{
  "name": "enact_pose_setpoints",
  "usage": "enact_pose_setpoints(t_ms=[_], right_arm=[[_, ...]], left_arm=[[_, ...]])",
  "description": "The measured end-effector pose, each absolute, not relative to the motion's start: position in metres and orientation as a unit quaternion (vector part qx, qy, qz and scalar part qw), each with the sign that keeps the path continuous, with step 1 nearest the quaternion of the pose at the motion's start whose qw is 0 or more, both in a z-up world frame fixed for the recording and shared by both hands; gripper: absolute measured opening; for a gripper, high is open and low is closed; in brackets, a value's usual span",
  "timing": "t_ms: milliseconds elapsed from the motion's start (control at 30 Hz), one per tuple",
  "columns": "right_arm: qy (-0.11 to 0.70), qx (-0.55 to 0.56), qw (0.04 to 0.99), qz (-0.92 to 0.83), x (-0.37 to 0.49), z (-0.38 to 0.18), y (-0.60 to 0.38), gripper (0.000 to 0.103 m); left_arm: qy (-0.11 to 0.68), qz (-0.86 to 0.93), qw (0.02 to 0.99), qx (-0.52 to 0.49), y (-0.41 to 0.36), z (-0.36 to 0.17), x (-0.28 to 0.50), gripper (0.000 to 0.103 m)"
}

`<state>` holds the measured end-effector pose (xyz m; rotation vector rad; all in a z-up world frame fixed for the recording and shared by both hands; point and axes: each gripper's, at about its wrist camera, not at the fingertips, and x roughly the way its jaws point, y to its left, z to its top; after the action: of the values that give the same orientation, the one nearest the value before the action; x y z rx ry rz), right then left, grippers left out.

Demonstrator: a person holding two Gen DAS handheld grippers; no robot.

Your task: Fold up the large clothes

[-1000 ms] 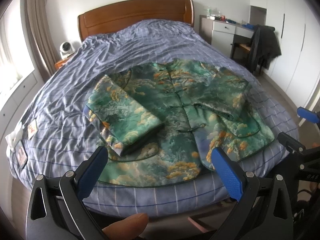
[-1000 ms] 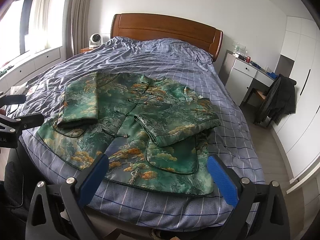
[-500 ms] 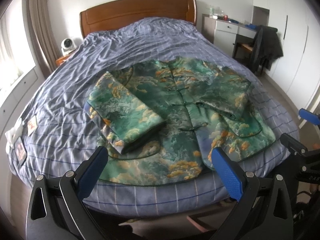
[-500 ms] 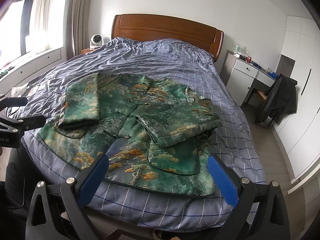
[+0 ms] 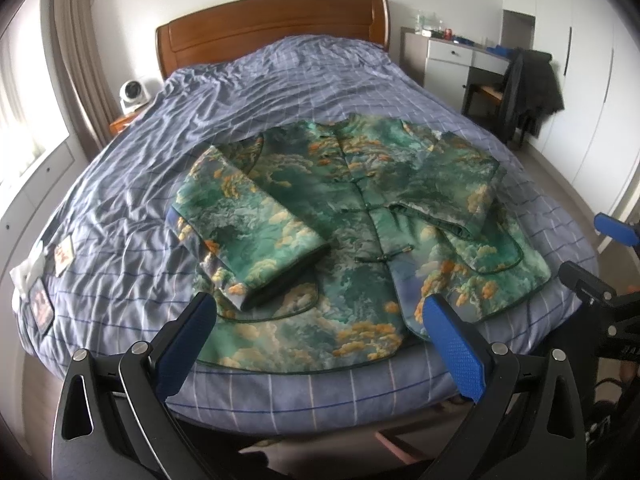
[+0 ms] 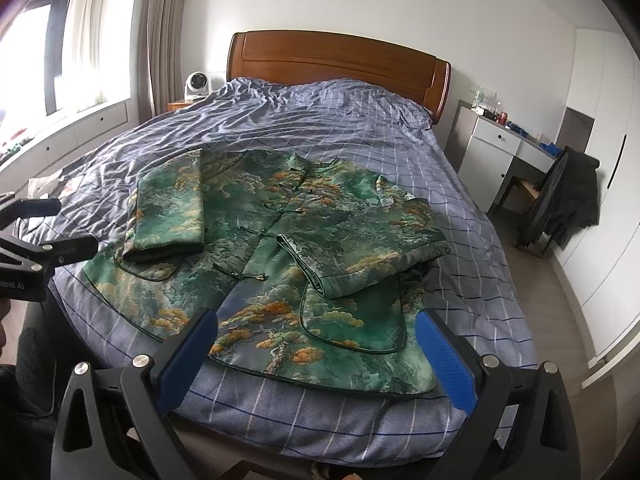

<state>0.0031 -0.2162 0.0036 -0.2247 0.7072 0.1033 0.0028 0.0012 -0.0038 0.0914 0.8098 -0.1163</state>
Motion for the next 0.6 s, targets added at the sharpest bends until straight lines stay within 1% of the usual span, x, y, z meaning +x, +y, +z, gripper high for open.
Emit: enact_pose_setpoints(t_ms=[600], right_arm=[[0.35,-0.092,0.931,0.053,0.0047,-0.0007,-0.2216,0.101]], left_arm=[[0.405,-0.055,0.911,0.048,-0.001,-0.0083,0.0042,0.103]])
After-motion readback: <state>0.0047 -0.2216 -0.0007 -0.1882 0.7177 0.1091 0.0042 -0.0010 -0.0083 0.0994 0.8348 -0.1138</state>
